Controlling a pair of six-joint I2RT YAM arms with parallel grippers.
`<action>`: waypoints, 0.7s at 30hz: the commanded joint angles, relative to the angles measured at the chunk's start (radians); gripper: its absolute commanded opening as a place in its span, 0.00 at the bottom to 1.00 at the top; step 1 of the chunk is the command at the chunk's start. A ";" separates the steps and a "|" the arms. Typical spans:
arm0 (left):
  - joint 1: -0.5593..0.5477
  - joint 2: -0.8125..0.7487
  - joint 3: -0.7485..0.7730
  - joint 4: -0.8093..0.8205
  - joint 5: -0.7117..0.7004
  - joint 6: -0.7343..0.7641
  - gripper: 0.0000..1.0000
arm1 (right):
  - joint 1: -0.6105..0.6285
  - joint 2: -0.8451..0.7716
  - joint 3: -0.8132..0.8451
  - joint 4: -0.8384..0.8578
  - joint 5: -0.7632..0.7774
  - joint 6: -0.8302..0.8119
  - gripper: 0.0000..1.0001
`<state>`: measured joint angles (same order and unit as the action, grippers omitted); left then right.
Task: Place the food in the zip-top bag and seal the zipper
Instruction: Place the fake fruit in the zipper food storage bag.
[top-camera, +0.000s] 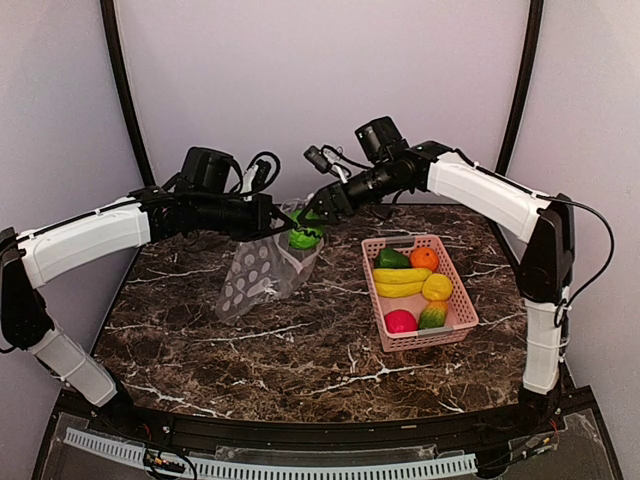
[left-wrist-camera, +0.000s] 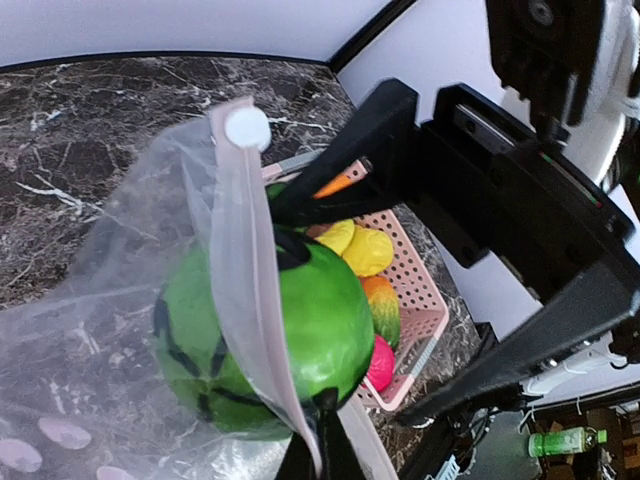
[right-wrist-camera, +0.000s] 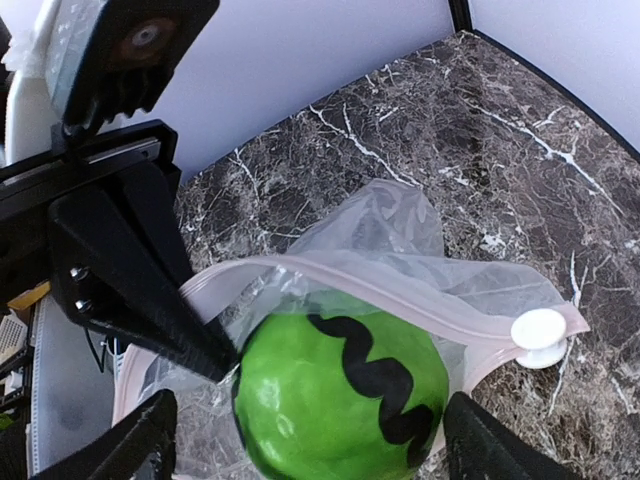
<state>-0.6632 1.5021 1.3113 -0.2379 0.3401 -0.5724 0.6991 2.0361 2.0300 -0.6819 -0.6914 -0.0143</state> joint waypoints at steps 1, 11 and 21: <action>0.001 -0.036 -0.027 -0.034 -0.096 -0.007 0.01 | -0.002 -0.104 -0.046 0.012 0.039 -0.024 0.95; 0.001 -0.042 -0.049 -0.015 -0.125 -0.023 0.01 | -0.028 -0.161 -0.214 0.081 0.185 0.087 0.99; 0.001 -0.056 -0.040 -0.014 -0.101 -0.012 0.01 | -0.049 -0.052 -0.241 0.145 -0.067 0.159 0.58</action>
<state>-0.6632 1.4918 1.2743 -0.2451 0.2276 -0.5880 0.6506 1.9717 1.7924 -0.5972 -0.6552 0.1097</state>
